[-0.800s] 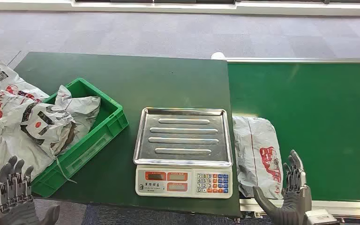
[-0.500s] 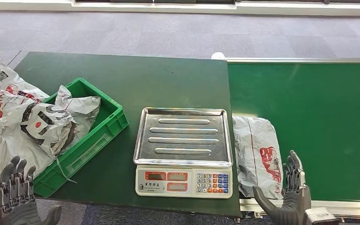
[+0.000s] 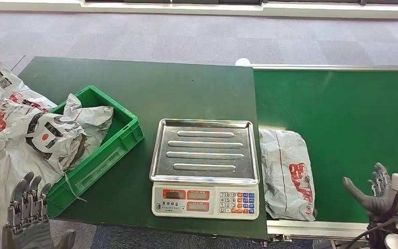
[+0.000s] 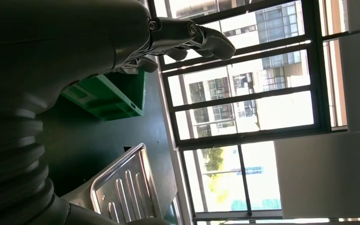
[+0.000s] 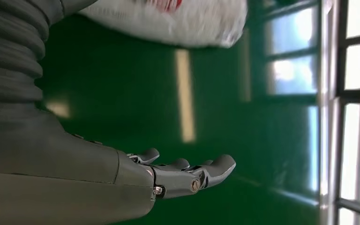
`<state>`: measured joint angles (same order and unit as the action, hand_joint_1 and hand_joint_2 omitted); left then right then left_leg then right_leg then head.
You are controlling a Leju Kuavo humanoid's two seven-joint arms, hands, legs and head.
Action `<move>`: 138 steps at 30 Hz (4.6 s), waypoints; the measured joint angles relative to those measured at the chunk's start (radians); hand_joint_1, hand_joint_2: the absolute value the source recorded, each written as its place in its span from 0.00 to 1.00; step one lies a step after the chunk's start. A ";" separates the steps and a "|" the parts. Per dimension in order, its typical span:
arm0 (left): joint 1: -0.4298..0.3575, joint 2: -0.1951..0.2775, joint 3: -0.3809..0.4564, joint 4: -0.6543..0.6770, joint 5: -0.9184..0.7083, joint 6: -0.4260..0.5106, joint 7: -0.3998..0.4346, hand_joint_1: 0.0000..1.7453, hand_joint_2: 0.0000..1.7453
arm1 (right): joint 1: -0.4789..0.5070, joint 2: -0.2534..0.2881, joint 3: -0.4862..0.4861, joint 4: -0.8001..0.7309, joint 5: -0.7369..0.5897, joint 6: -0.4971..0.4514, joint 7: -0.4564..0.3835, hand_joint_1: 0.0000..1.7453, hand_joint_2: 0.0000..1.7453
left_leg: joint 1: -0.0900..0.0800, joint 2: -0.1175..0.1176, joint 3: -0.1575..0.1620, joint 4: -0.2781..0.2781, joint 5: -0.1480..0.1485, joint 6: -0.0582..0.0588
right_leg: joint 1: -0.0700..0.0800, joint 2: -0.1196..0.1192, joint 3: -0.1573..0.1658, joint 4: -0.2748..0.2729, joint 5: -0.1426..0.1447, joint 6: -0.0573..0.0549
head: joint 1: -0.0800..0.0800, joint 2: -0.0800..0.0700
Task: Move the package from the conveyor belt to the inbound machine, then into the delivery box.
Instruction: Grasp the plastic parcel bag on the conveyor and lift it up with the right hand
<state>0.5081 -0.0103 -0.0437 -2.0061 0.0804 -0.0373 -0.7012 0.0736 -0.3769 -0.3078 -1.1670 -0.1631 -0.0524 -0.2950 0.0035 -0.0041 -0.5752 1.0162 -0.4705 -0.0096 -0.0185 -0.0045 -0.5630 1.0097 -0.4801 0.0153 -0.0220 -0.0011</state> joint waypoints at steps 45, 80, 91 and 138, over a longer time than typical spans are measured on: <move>-0.157 0.034 -0.058 0.154 0.010 -0.086 0.002 0.00 1.00 | -0.341 0.100 0.017 0.461 0.219 0.054 0.070 0.00 1.00 | 0.000 0.007 -0.002 -0.001 0.003 0.000 | 0.002 0.007 -0.002 0.001 0.004 0.001 | 0.000 0.000; -0.203 0.064 -0.133 0.170 0.002 -0.036 0.074 0.00 1.00 | -0.480 0.188 0.365 0.491 0.658 0.253 0.483 1.00 1.00 | 0.005 0.012 0.009 0.000 0.001 -0.004 | 0.007 0.011 0.009 -0.001 0.005 -0.004 | 0.000 0.000; -0.164 0.042 -0.130 0.121 -0.008 -0.023 0.080 0.00 1.00 | -0.492 0.213 0.365 0.492 0.678 0.251 0.488 1.00 1.00 | 0.005 0.009 0.009 -0.001 0.001 -0.005 | 0.008 0.009 0.007 0.000 0.003 -0.006 | 0.000 0.000; -0.122 -0.055 -0.059 0.048 -0.037 -0.015 0.083 0.00 1.00 | -0.266 0.311 0.044 -0.113 0.079 -0.490 -0.285 1.00 1.00 | 0.004 0.002 -0.007 0.000 0.003 -0.005 | 0.006 0.002 -0.004 0.000 0.003 -0.005 | 0.000 0.000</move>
<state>0.3859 -0.0655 -0.1029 -1.9582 0.0439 -0.0522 -0.6180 -0.1925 -0.0656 -0.2641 -1.2802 -0.0838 -0.5426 -0.5795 0.0080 -0.0025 -0.5825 1.0157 -0.4675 -0.0144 -0.0125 -0.0020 -0.5668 1.0097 -0.4766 0.0103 -0.0219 -0.0011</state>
